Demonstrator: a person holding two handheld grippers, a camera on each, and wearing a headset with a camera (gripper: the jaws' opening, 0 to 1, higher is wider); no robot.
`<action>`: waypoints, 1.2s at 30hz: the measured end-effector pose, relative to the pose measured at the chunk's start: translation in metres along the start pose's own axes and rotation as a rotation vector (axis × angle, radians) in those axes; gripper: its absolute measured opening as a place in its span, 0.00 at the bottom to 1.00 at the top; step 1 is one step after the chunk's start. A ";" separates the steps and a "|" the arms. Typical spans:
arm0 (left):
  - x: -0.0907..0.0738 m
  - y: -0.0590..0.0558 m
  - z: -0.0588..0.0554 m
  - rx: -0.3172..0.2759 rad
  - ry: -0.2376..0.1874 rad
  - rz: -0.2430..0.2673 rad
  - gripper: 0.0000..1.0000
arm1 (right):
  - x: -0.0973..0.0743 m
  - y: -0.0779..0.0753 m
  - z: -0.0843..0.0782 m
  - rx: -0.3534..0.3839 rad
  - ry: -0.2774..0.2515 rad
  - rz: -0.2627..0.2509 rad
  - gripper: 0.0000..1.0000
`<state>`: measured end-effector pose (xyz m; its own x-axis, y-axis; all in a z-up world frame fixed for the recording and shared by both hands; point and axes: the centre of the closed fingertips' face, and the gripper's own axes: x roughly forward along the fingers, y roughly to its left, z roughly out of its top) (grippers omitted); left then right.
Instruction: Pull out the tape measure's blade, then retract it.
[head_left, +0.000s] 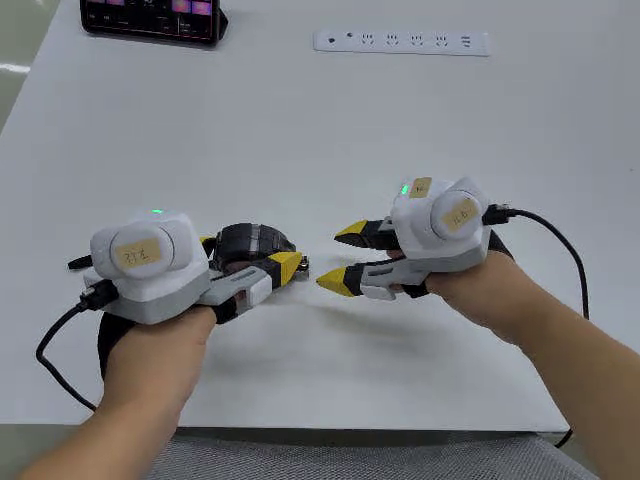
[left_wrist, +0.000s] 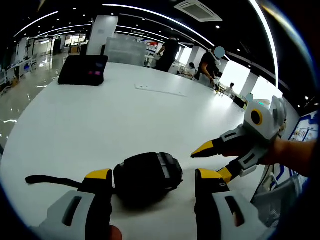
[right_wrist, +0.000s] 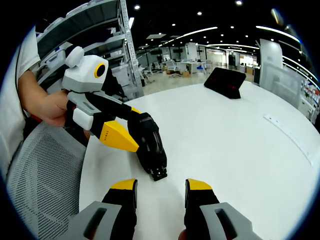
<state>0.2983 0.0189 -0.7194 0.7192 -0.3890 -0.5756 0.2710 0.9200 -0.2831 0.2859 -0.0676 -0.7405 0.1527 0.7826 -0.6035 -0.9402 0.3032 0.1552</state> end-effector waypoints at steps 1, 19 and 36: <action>-0.002 -0.001 0.001 0.007 -0.004 -0.004 0.64 | -0.003 0.000 0.000 0.005 -0.006 -0.008 0.35; -0.019 -0.004 0.008 0.084 0.000 -0.069 0.65 | -0.039 -0.003 0.002 0.037 -0.037 -0.074 0.41; -0.045 0.015 0.000 0.189 0.030 -0.104 0.65 | -0.077 -0.011 -0.004 0.045 -0.086 -0.141 0.55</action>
<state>0.2699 0.0501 -0.6970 0.6626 -0.4810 -0.5742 0.4598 0.8663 -0.1951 0.2830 -0.1332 -0.6992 0.3097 0.7736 -0.5529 -0.8932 0.4361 0.1099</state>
